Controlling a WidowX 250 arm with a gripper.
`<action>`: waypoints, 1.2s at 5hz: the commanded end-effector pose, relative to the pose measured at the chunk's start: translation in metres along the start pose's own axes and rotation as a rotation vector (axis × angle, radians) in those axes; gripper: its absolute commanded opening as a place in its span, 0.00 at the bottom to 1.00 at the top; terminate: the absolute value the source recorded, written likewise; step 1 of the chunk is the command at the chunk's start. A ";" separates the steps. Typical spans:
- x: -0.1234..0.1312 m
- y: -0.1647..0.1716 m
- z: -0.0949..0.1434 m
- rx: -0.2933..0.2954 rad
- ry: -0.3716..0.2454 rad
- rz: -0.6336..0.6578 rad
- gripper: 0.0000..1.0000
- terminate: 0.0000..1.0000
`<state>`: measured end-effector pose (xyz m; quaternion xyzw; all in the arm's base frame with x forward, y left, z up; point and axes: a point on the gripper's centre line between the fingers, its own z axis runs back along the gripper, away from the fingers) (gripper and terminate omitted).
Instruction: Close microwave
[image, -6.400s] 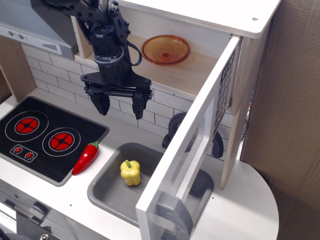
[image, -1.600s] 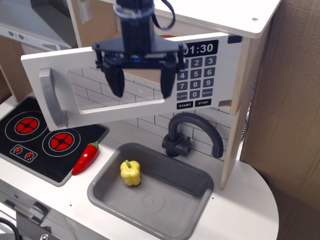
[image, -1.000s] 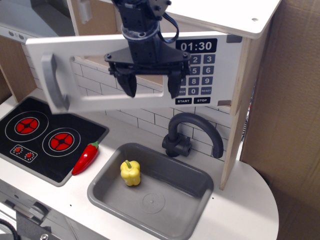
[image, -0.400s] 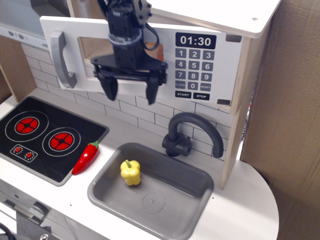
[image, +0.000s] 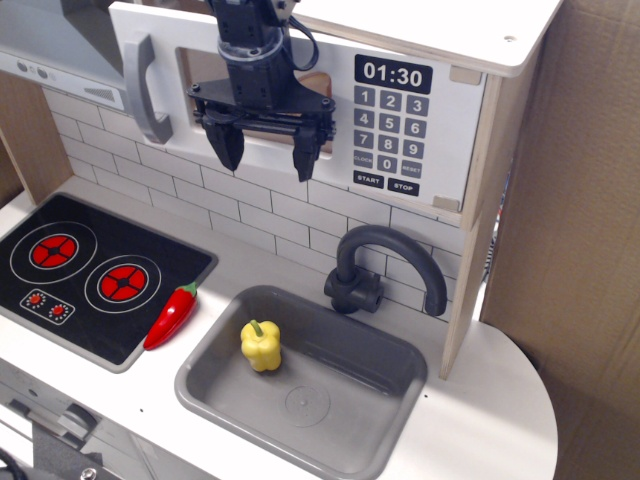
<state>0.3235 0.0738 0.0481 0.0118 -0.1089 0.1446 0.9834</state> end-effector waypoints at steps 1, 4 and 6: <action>0.033 0.003 0.010 -0.020 -0.173 -0.002 1.00 0.00; 0.025 -0.002 0.022 0.033 -0.203 0.040 1.00 0.00; -0.025 -0.015 0.047 0.051 -0.018 0.116 1.00 1.00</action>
